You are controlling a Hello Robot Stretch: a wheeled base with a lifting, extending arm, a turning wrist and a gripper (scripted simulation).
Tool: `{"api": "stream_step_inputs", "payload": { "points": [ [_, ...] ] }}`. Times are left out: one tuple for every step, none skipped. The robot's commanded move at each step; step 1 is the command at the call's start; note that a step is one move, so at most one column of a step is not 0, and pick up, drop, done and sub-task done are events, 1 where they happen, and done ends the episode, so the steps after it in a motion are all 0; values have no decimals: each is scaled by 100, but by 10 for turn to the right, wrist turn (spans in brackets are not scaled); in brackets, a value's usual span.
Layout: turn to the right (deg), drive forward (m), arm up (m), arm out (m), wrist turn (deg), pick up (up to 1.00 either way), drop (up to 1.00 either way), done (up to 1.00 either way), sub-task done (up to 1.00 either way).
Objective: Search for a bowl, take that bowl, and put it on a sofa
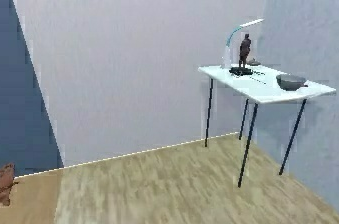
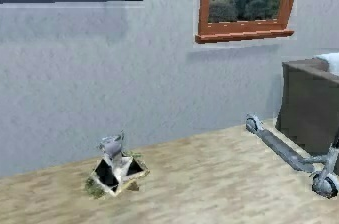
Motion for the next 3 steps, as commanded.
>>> {"api": "stream_step_inputs", "payload": {
  "points": [
    [390, 0, 0, 0, 0, 0, 0, 0, 0],
    [0, 55, 0, 0, 0, 0, 0, 0, 0],
    [-450, 0, 0, 0, 0, 0, 0, 0, 0]
  ]
}}
